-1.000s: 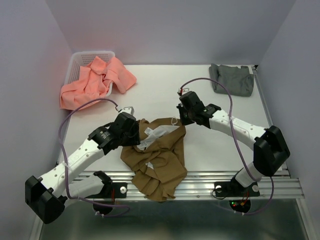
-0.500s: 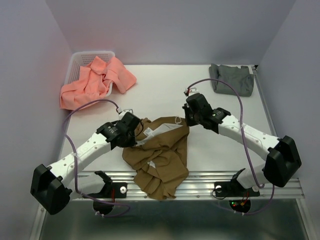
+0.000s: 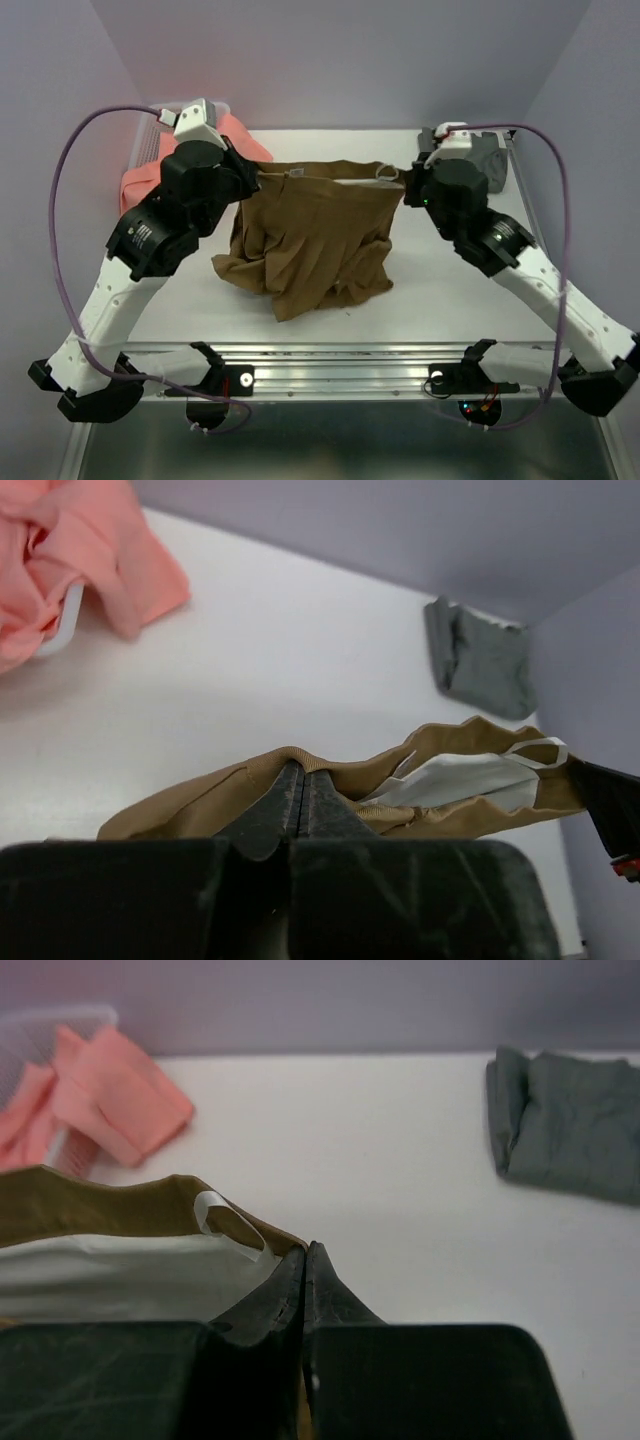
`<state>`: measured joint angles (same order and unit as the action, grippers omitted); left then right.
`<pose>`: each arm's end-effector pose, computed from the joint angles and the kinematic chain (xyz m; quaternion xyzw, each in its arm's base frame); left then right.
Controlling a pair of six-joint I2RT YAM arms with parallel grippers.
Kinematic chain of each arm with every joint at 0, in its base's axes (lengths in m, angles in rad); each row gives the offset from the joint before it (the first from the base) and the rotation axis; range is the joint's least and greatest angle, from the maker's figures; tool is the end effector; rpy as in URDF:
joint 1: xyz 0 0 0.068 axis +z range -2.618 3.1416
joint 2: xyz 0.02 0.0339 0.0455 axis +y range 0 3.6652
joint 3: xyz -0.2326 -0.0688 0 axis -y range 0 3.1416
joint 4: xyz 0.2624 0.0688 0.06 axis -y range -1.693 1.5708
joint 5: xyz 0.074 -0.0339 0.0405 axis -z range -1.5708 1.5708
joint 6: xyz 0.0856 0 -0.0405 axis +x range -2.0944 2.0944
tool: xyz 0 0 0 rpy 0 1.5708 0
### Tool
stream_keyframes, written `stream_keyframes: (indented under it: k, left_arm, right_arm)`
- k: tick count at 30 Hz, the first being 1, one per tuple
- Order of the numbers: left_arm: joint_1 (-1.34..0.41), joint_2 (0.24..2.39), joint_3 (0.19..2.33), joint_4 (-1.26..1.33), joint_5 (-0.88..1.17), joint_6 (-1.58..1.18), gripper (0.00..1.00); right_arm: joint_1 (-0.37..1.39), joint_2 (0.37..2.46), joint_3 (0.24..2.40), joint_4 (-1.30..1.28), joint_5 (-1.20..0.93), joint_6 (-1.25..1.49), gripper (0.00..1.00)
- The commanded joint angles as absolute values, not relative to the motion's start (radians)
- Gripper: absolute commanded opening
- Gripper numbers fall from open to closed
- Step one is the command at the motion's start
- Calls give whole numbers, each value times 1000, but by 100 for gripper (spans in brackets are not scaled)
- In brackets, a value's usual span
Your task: Fold and stack the skirts
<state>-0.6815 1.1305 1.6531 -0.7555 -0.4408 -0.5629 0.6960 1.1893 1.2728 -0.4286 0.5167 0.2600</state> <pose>0.2293 -0.1390 0.4719 -0.0900 0.7722 -0.2133 0.5917 0.2800 0.1788 0.3608 -0.0276 0.8039 0.0702 0.5899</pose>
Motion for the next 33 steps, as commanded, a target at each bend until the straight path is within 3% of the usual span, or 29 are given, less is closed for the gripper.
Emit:
stream_keyframes:
  k: [1, 4, 9, 12, 15, 19, 28, 31, 33]
  left_arm:
    - [-684, 1143, 1805, -626, -381, -448, 0]
    - [-684, 1106, 1801, -575, -277, -414, 0]
    - [-684, 931, 1642, -287, 158, -394, 0]
    - [-684, 876, 1585, -227, 270, -437, 0]
    - [-684, 848, 1534, -187, 327, -479, 0]
    - [-684, 850, 1542, -184, 296, -489, 0]
    - [-672, 1066, 1617, -354, -213, -431, 0]
    - [-559, 1211, 1643, -391, -126, -417, 0]
    - [-487, 1305, 1655, -358, -10, -407, 0]
  right_arm:
    - [696, 1004, 1411, -295, 658, 201, 1]
    - [696, 941, 1454, -327, 612, 202, 1]
    - [696, 836, 1496, -414, 464, 267, 1]
    - [696, 761, 1517, -425, 313, 287, 1]
    - [696, 742, 1563, -451, 294, 288, 1]
    - [696, 749, 1574, -465, 365, 273, 1]
    - [696, 943, 1471, -384, 854, 200, 1]
    - [696, 1086, 1471, -338, 917, 149, 1]
    - [661, 1161, 1489, -307, 840, 127, 1]
